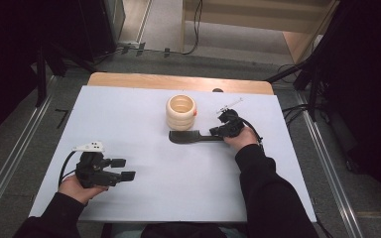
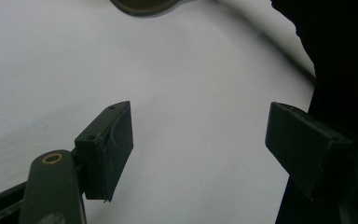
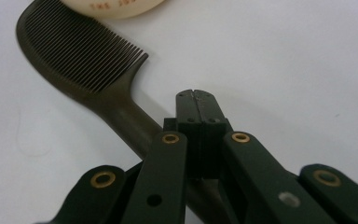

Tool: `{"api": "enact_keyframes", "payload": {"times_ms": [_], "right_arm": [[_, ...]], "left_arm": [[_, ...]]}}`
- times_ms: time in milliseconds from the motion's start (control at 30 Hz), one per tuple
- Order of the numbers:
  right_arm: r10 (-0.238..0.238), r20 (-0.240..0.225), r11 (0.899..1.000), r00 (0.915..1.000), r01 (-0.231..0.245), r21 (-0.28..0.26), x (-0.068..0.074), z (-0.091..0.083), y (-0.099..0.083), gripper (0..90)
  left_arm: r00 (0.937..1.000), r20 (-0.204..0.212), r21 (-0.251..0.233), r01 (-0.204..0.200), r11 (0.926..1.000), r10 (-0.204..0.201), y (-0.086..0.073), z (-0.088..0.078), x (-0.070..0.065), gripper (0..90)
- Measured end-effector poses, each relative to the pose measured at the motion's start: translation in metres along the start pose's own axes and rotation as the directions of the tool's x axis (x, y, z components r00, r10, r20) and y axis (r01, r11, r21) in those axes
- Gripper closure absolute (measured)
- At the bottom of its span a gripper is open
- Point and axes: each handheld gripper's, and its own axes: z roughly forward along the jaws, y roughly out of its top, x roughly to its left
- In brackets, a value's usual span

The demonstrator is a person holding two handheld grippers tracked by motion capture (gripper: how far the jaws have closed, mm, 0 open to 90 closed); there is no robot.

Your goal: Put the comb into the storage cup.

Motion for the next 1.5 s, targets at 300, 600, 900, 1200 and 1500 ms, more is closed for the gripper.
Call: {"api": "enact_keyframes", "payload": {"times_ms": [300,600,900,1200,1500], "right_arm": [[-0.027,-0.063,1.0,0.9977,0.028,0.014,0.015,-0.005,-0.019,87.8],[-0.03,-0.128,0.999,0.9913,0.035,0.033,0.03,-0.008,-0.032,87.8],[-0.019,-0.125,1.0,0.9919,0.018,-0.007,0.039,-0.016,-0.043,77.0],[-0.04,-0.119,0.986,0.9921,0.02,-0.163,0.046,-0.049,-0.051,55.0],[-0.076,-0.139,0.973,0.9874,0.043,-0.225,0.07,-0.067,-0.071,36.7]], "left_arm": [[1.0,0.0,0.005,-0.003,1.0,0.003,0.0,0.001,-0.001,23.9],[1.0,0.002,0.003,-0.008,1.0,0.008,0.0,0.001,-0.001,23.9],[1.0,0.001,0.0,-0.008,1.0,0.008,0.001,0.0,-0.002,23.9],[1.0,0.003,-0.005,-0.008,1.0,0.008,0.001,0.0,-0.002,23.9],[1.0,-0.001,-0.006,-0.008,1.0,0.008,0.001,0.0,-0.002,23.9]]}}
